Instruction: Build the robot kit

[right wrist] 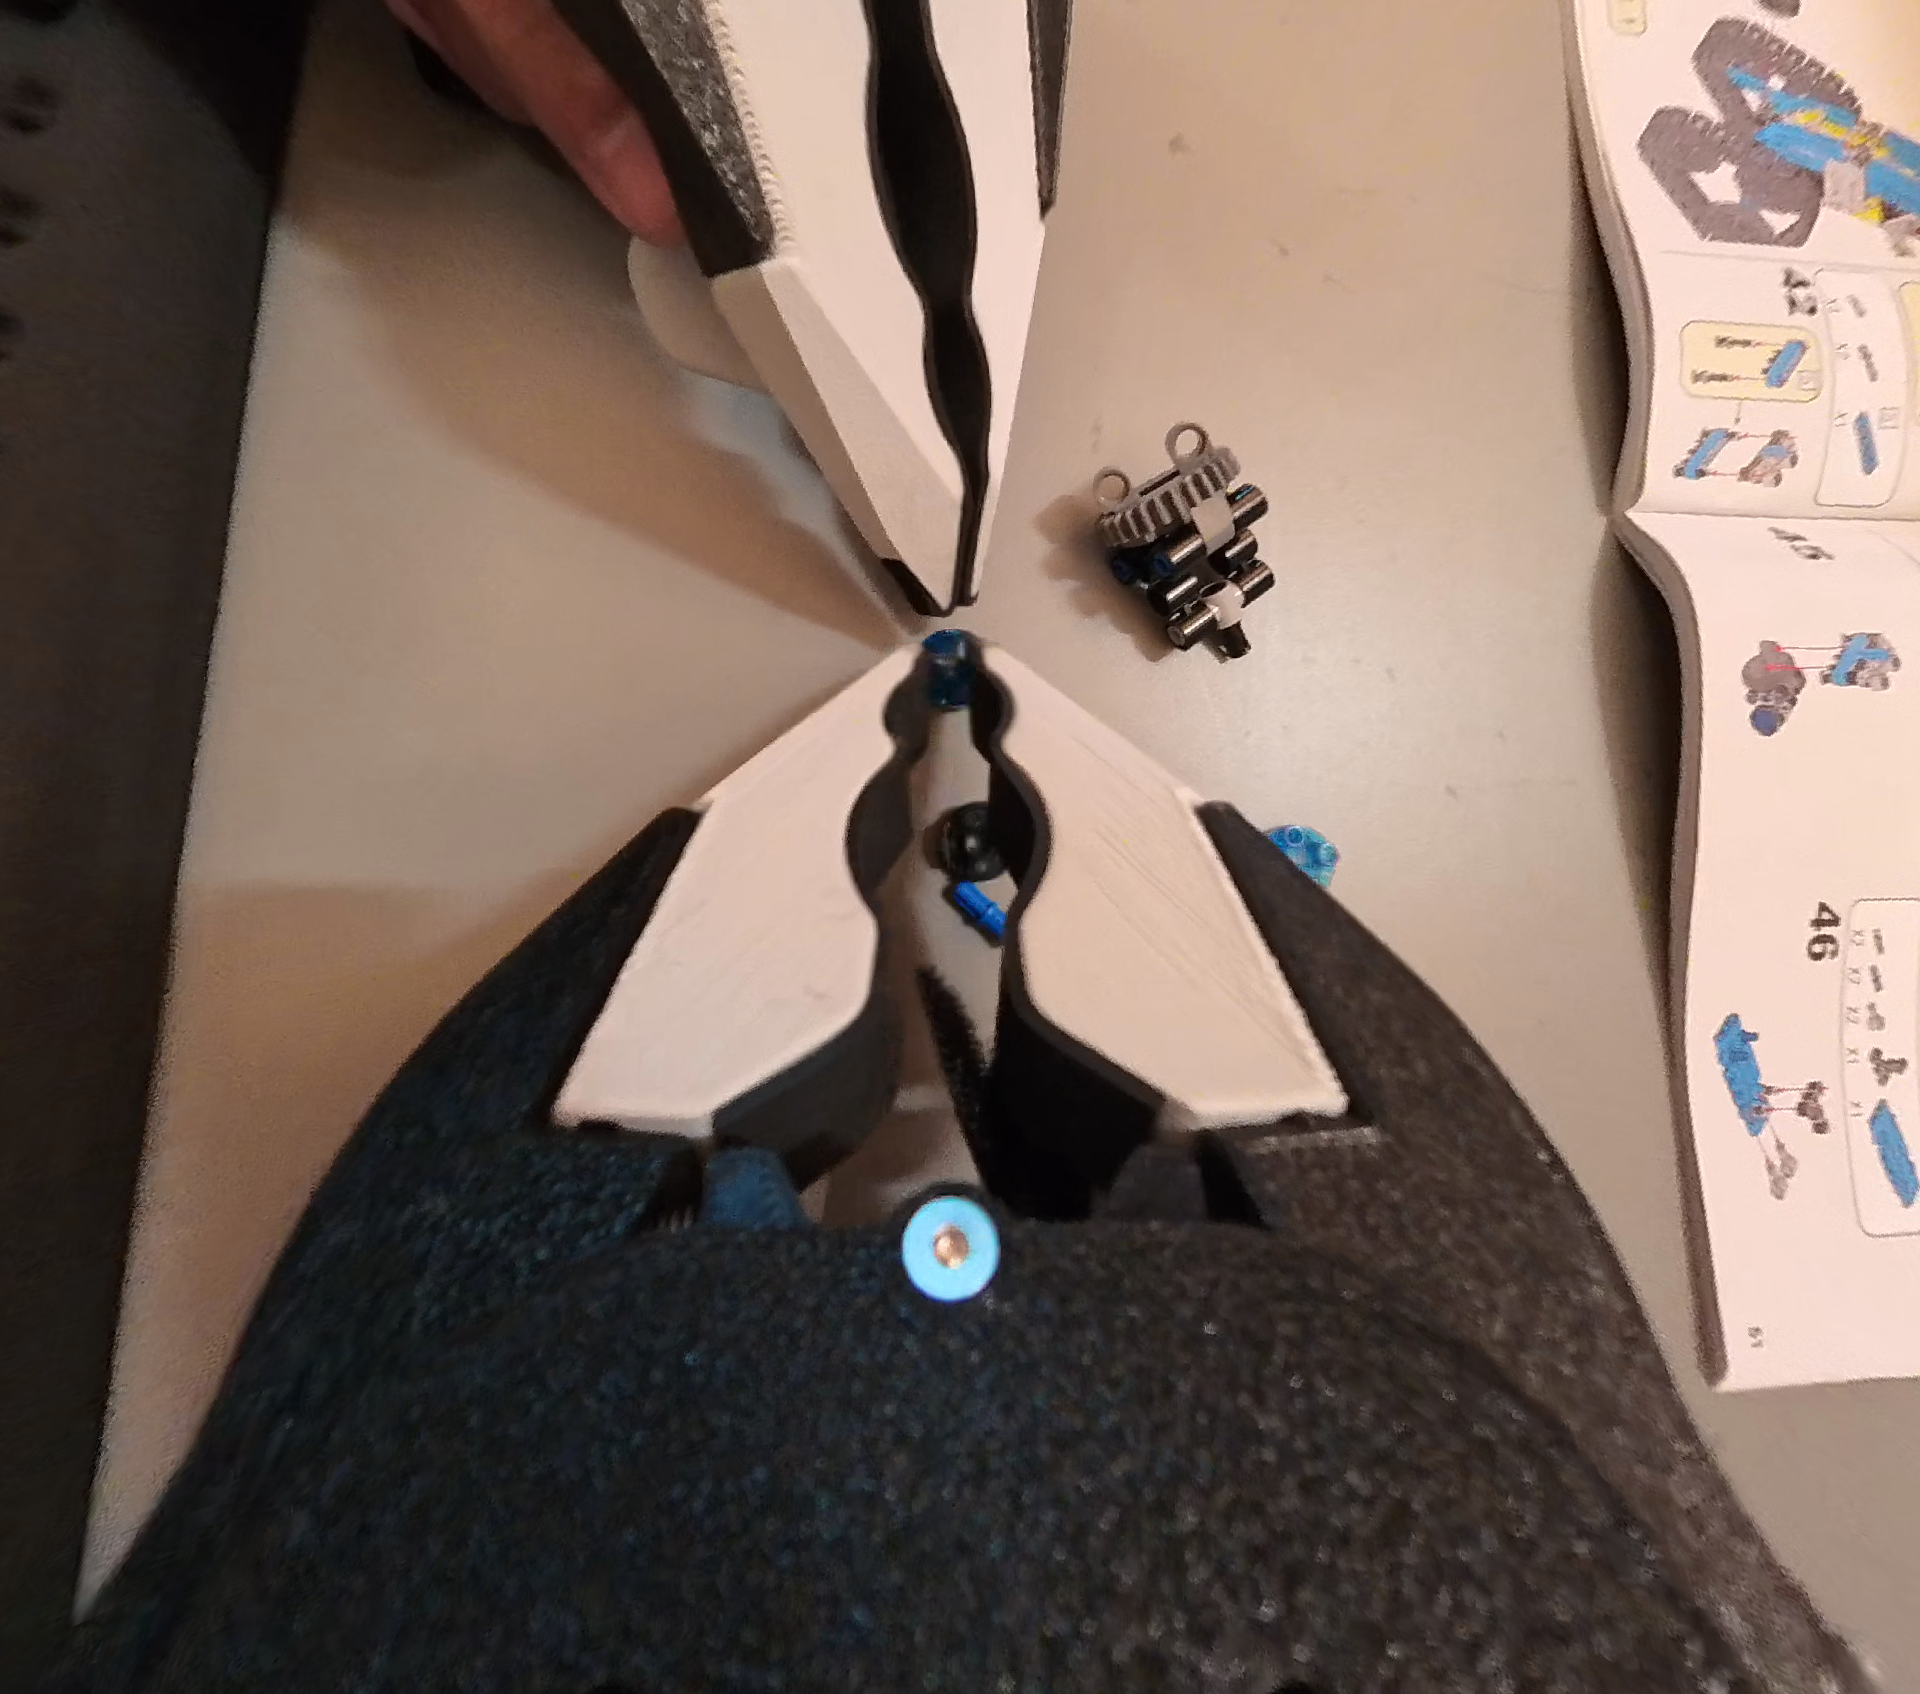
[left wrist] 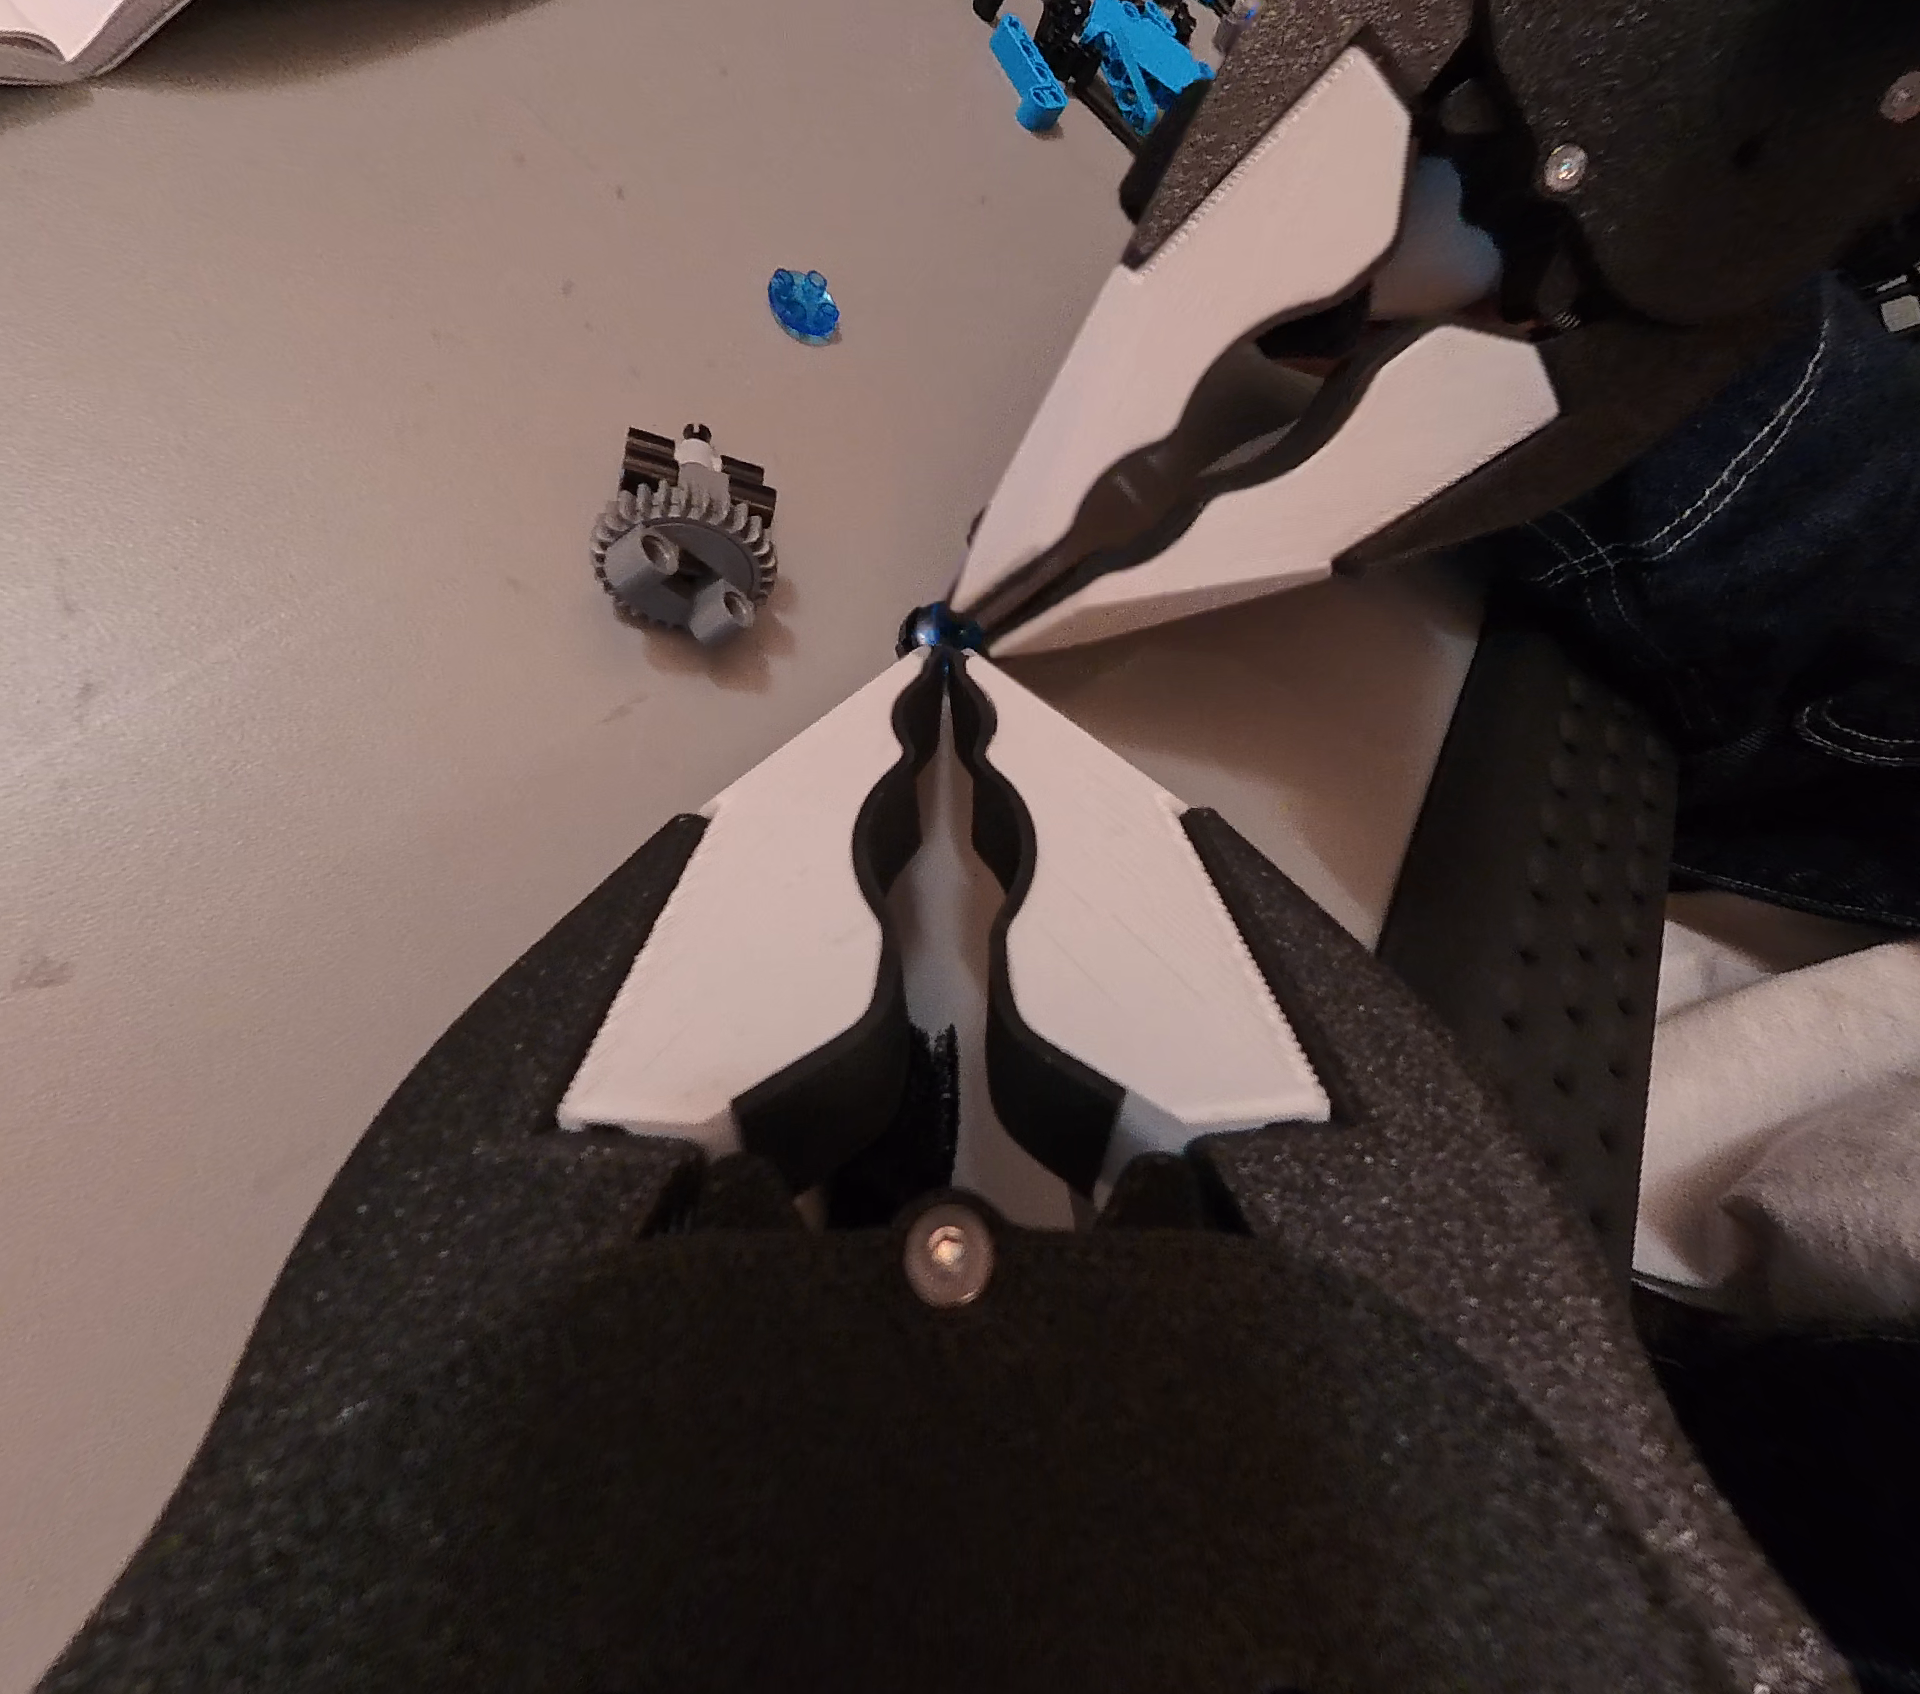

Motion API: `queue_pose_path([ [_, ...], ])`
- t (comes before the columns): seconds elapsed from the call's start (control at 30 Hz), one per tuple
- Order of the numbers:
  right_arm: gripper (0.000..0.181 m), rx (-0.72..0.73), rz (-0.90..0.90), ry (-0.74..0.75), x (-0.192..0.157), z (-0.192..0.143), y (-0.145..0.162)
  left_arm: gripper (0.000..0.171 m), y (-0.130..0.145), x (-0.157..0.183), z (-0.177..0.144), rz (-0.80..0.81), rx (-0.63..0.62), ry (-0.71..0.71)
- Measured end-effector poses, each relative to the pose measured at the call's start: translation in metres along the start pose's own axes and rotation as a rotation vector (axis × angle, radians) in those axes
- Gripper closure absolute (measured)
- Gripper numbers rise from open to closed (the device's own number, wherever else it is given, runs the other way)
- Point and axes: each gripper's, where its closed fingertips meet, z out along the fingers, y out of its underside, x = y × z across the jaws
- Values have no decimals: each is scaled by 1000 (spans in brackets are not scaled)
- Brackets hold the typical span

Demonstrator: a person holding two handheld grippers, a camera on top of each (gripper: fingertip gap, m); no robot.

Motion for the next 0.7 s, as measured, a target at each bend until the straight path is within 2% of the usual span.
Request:
queue_pose_path([
  [0.03,181,5,-10,4,0,-2,-1,171,0,0,0,4,-3,0],
  [0.47,181,-41,-12,37,0,1,4,171,2,2,6,33,-25,-25],
  [0.57,181,-58,24,29,0,1,4,171,2,1,7,40,-25,-37],
  [0.7,181,1,119,-19,1,2,4,171,1,0,7,36,-21,-42],
])
